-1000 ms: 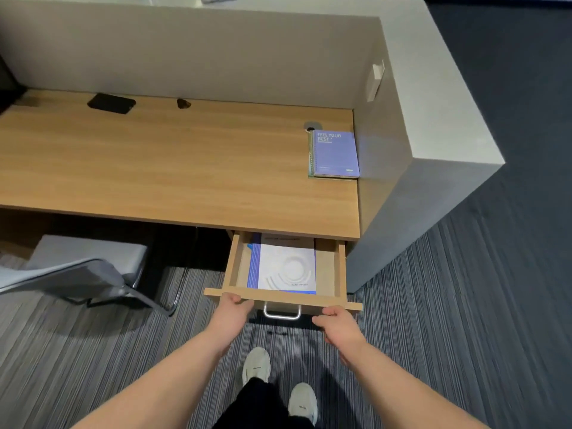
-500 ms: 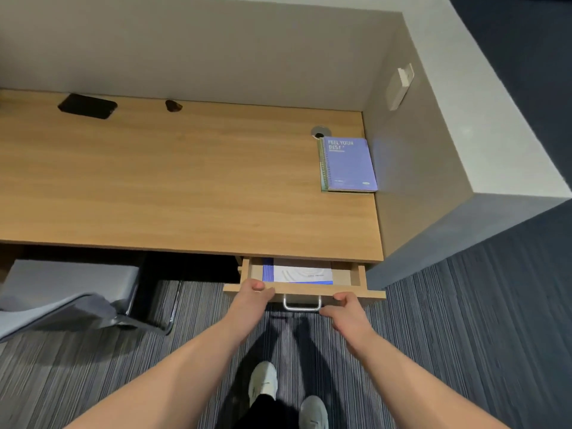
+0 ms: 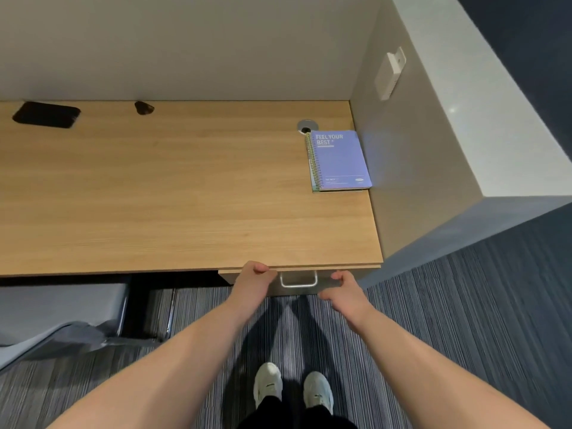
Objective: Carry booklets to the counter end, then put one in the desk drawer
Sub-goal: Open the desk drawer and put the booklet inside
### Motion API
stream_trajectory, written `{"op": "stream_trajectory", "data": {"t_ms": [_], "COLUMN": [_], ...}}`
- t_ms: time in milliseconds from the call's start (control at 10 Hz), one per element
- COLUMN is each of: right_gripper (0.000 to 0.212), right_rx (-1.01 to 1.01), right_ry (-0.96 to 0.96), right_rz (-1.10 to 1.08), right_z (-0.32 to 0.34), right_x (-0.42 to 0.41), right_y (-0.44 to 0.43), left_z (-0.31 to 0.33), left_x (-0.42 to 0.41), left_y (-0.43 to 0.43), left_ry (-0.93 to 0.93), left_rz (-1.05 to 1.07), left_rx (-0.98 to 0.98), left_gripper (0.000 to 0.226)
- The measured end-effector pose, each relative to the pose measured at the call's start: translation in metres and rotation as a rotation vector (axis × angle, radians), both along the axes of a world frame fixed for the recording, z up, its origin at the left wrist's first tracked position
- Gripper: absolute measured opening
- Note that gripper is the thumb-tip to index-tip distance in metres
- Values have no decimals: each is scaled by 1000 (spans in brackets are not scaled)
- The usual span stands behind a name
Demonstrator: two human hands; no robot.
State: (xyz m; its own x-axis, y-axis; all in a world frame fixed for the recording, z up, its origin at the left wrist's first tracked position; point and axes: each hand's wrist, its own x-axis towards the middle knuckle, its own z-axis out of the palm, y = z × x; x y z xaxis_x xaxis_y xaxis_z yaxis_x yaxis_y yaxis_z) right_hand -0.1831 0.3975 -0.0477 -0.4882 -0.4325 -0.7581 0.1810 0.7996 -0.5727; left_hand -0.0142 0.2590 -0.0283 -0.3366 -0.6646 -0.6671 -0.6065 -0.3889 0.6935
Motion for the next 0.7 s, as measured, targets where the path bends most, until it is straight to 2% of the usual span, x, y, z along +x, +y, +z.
{"op": "stream_trajectory", "data": {"t_ms": [400, 600, 700], "right_gripper": [53, 64, 66], "right_rx": [-47, -106, -134], "right_ry": [-39, -83, -44], "right_rz": [5, 12, 63], "right_z": [-2, 20, 43], "right_x": [-10, -15, -21], "right_y": [-2, 3, 2], "left_z": [2, 31, 55], "left_x": [-8, -16, -24], "left_y": [8, 14, 21], "left_ry": [-39, 1, 42], "left_rz": [34, 68, 86], "left_rx": [-19, -5, -35], "left_gripper": [25, 30, 26]}}
